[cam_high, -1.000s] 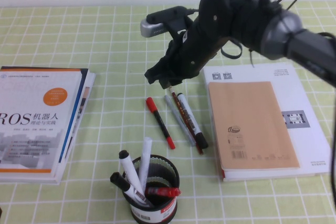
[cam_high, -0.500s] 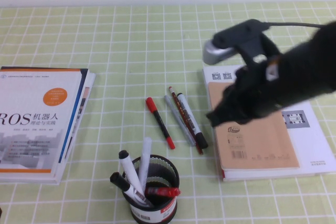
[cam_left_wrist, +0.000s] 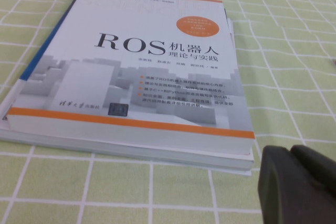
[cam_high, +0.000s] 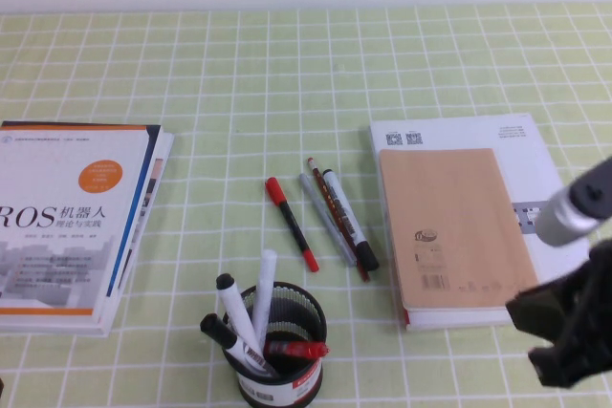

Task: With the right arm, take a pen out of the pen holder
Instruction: 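Take a marker out of the pen holder and lay it on the table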

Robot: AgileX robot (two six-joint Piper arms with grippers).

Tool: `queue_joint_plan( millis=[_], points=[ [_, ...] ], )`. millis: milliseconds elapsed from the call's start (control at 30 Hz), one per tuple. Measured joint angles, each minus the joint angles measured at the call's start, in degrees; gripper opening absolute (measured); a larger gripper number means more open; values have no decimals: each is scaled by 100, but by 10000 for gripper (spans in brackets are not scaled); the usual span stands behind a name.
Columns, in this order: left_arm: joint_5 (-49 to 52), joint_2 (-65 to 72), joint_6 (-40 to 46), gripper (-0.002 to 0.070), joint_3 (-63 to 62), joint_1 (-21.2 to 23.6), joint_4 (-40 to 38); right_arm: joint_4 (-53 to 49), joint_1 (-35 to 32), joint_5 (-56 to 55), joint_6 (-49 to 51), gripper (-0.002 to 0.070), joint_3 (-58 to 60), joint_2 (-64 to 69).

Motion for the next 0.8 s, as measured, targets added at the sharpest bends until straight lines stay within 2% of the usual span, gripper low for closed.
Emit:
queue_joint_plan(
  millis=[200,400,567,800],
  points=[
    [0,0,0,-8,0,0,0,-180,0,-216,-69,-12,516,-431],
    [0,0,0,-8,0,0,0,-474,-164,-1319,-59,-12,1420,-847],
    [0,0,0,-8,0,0,0,-509,-1247,-2245,-59,-12,2509,-1657],
    [0,0,0,-8,0,0,0,136,-2688,-3311,-59,-12,4070,-3533]
  ],
)
